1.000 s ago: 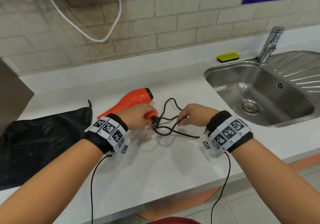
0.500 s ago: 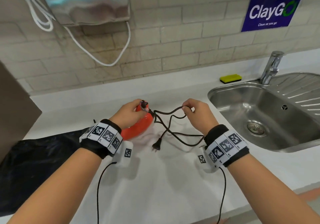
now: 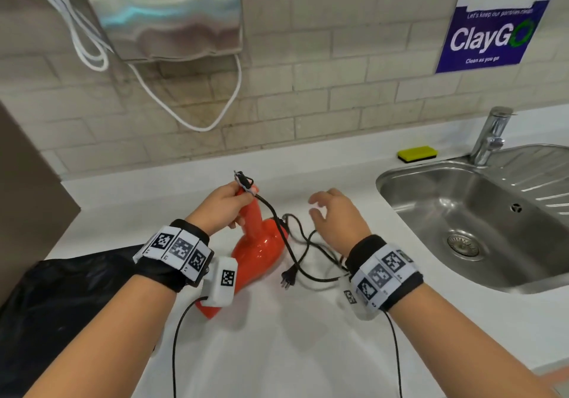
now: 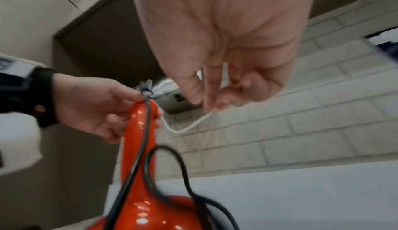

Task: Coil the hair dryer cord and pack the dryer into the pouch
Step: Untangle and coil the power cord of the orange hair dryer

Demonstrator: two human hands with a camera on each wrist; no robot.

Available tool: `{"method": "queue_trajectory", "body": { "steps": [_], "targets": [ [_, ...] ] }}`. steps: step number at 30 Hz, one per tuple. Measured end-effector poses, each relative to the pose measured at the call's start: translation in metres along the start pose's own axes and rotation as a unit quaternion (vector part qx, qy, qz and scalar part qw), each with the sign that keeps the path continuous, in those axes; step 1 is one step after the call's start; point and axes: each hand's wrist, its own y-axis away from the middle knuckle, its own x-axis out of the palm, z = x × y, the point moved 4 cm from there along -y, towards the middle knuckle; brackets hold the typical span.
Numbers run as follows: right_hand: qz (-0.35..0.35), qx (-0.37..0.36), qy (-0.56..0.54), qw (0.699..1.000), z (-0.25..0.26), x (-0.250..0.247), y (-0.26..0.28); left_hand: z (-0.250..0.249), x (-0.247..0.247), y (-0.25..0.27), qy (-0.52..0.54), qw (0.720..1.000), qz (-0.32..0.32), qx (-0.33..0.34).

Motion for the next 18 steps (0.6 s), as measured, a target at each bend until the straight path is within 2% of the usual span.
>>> {"method": "queue_trajectory", "body": {
  "steps": [1, 3, 5, 6, 7, 9, 12, 15, 18],
  "targets": [
    [0.006, -0.025, -0.041, 0.999, 0.013, 0.003, 0.003, 0.001, 0.000, -0.002, 0.004, 1.000, -0.013, 0.002],
    [0.111, -0.034, -0.095, 0.989, 0.033, 0.021, 0.007, -0.001, 0.001, -0.004, 0.011, 0.999, -0.041, 0.014],
    [0.224, -0.028, -0.085, 0.971, 0.042, 0.043, 0.010, -0.002, 0.001, -0.007, 0.005, 0.998, -0.054, 0.037],
    [0.234, -0.024, -0.085, 0.968, 0.043, 0.050, 0.010, -0.002, 0.002, -0.007, -0.008, 0.997, -0.057, 0.042],
    [0.215, -0.015, -0.106, 0.971, 0.043, 0.051, 0.008, -0.002, 0.001, -0.009, -0.013, 0.997, -0.062, 0.051],
    [0.121, 0.001, -0.161, 0.979, 0.042, 0.041, 0.004, -0.003, 0.000, -0.011, -0.013, 0.994, -0.080, 0.073],
    [-0.005, -0.044, -0.179, 0.983, 0.045, 0.017, -0.002, -0.013, -0.003, -0.011, 0.043, 0.984, -0.089, 0.145],
    [-0.060, -0.076, -0.185, 0.978, 0.047, -0.005, -0.008, -0.021, 0.000, -0.010, 0.066, 0.974, -0.041, 0.211],
    [-0.101, -0.082, -0.172, 0.977, 0.045, -0.019, -0.016, -0.029, 0.002, -0.011, 0.064, 0.973, 0.006, 0.222]
  ]
}}
